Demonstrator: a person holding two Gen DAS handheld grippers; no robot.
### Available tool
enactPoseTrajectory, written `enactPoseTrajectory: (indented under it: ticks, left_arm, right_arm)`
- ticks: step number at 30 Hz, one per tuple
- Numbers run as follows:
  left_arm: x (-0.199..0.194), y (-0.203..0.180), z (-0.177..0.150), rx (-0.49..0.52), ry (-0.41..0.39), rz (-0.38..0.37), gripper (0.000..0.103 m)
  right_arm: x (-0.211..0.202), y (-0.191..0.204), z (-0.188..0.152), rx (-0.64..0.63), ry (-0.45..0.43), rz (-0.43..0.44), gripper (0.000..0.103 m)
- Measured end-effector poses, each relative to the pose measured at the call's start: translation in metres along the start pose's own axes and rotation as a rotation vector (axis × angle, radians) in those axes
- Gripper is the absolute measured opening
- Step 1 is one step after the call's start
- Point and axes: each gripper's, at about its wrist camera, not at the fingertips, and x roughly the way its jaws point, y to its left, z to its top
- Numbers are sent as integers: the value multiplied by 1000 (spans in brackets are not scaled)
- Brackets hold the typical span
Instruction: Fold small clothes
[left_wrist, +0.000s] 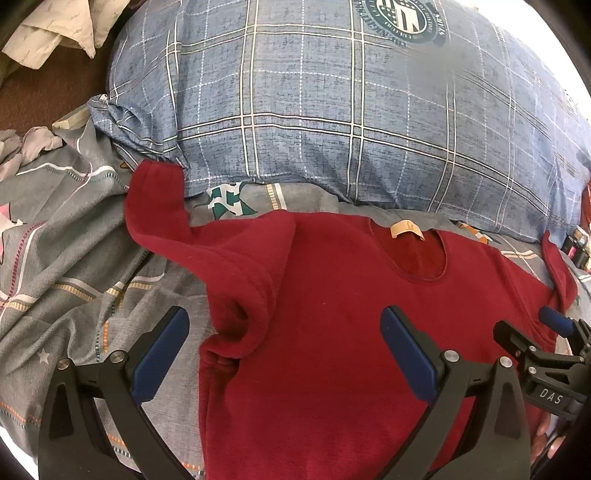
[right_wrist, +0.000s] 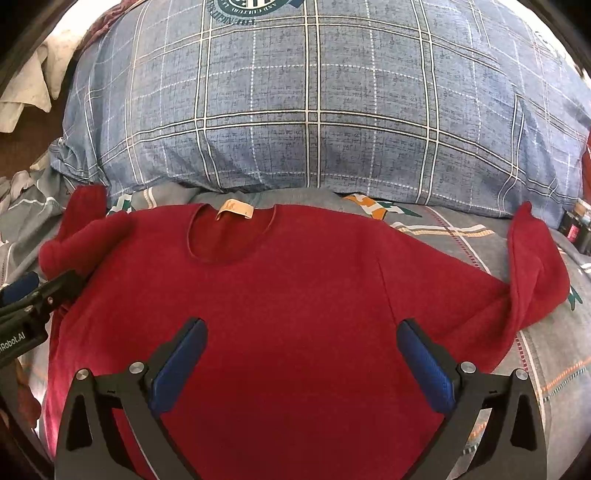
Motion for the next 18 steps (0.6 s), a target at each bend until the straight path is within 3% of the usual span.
enactPoseTrajectory:
  ticks: [7, 13, 18]
  left_arm:
    - [-7, 20, 9, -64, 9, -48, 103]
    - [-15, 81, 35, -212, -2, -36, 103]
    - [7, 134, 52, -384, 16, -31, 103]
  right_arm:
    - [1, 2, 0, -6, 6, 10, 103]
    - [3, -2, 1, 8, 11, 15, 103]
    - [5, -2, 1, 20, 30, 34, 103]
